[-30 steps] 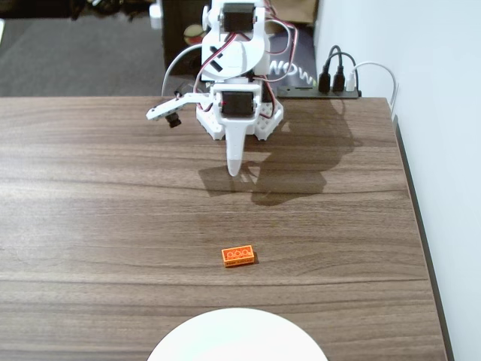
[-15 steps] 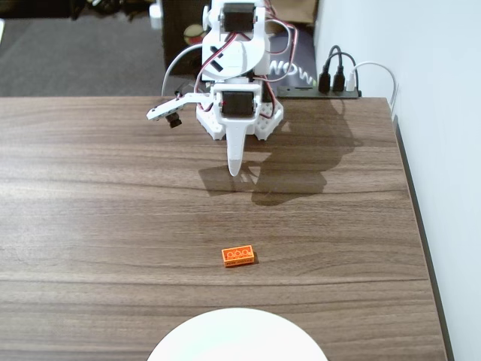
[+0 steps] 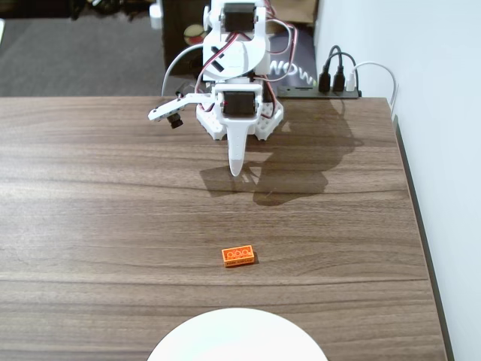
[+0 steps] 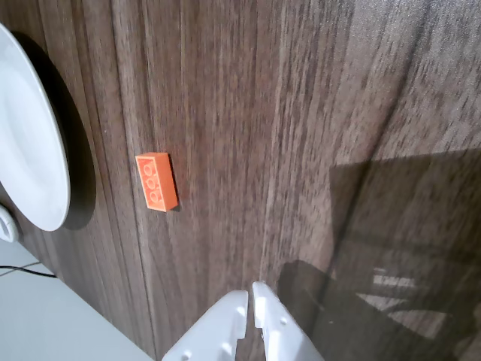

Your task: Grasp a lego block and put it on the plate.

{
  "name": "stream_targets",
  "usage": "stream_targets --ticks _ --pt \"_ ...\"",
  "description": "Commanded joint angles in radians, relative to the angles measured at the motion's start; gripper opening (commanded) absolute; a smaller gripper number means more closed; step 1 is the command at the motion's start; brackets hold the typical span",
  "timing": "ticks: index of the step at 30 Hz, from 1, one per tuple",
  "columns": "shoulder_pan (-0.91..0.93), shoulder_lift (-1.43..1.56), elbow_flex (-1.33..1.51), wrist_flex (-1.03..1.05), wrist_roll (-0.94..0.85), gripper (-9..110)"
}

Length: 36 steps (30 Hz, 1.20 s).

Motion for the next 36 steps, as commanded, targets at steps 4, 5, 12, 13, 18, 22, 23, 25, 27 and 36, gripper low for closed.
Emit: stream_targets --ticks 4,5,12,13,18,22,23,25,27,36 --pt "-0.002 -0.003 -0.006 0.002 -0.002 1" --pt "0.000 -0.003 -0.006 0.002 0.000 1" --pt "0.000 -0.035 -0.011 -0.015 0.000 1" --pt "0.000 -0.061 -0.015 -0.029 -0.002 1" --pt "0.012 -0.209 -0.064 -0.100 -0.054 1" --pt "0.026 -0.324 -0.138 -0.132 -0.092 1" --pt "0.029 -0.351 -0.160 -0.135 -0.107 1" --pt "0.034 -0.405 -0.199 -0.140 -0.143 1" --pt "0.037 -0.451 -0.219 -0.153 -0.184 1" --pt "0.092 -0.721 -0.273 -0.259 -0.512 1"
